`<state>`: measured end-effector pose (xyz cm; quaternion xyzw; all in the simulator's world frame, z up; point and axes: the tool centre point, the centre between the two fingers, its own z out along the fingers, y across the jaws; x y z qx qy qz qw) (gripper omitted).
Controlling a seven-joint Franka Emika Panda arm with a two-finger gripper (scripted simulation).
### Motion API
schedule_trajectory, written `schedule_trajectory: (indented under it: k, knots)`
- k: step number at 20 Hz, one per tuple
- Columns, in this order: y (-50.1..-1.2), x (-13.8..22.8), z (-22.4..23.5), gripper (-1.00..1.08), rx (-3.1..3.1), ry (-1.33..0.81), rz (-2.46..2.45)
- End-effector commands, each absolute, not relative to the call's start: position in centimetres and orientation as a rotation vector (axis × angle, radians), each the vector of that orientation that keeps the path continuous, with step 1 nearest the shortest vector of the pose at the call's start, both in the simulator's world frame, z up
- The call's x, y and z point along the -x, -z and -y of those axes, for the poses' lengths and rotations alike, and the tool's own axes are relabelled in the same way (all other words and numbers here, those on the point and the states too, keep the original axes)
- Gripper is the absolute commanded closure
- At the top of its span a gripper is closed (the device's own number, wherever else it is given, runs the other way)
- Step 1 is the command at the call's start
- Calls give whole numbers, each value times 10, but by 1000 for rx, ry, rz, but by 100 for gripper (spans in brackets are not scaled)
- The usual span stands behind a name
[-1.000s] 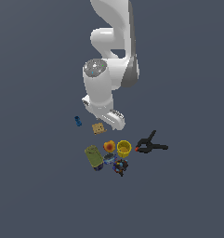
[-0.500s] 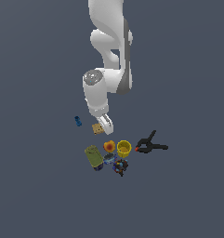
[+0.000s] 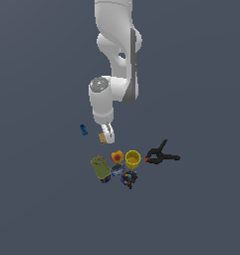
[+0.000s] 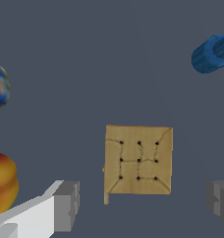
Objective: Pick up a designated object from a clutter of objects.
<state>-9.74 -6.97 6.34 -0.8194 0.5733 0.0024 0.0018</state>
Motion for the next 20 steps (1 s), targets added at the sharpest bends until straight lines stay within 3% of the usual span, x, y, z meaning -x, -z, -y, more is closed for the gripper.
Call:
schedule_trajectory:
  k: [1,20]
  knots:
    - [-61,100,72,-92,2555,-1,-1827]
    - [-17,101,72,-92,2552,-2,-1832]
